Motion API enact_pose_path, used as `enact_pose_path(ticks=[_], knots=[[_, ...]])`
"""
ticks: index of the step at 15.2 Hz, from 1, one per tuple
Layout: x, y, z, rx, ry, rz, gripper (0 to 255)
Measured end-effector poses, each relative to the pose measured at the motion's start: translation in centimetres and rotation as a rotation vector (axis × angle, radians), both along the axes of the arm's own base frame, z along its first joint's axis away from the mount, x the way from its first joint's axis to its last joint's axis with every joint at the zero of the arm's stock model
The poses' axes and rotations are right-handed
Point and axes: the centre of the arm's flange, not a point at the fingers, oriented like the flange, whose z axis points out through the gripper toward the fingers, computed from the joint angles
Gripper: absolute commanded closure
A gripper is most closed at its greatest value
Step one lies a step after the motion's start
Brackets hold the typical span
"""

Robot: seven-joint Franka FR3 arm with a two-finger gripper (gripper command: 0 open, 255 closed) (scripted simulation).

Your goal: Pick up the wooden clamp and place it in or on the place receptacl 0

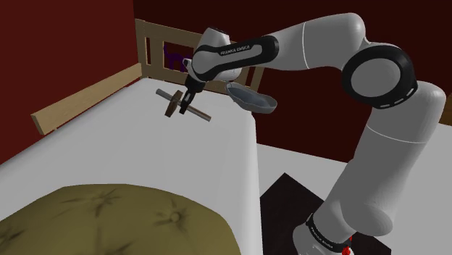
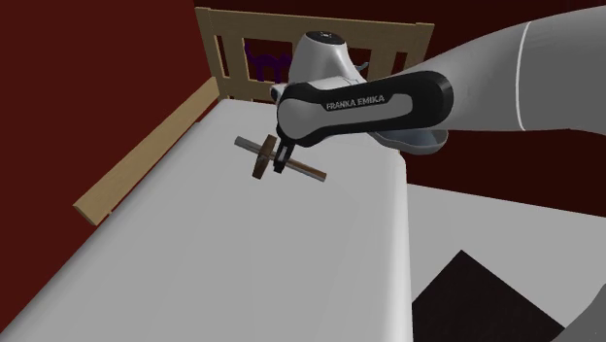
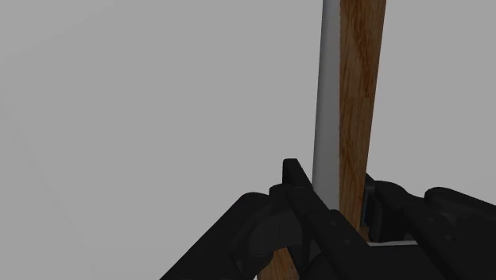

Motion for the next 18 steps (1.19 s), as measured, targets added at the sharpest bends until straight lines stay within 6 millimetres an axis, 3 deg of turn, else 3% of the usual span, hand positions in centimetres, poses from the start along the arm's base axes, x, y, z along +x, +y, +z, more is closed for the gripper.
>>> enact_pose_path(ticks=[18], knots=[[0.0,0.1,9.2,0.000,0.000,0.000,255]])
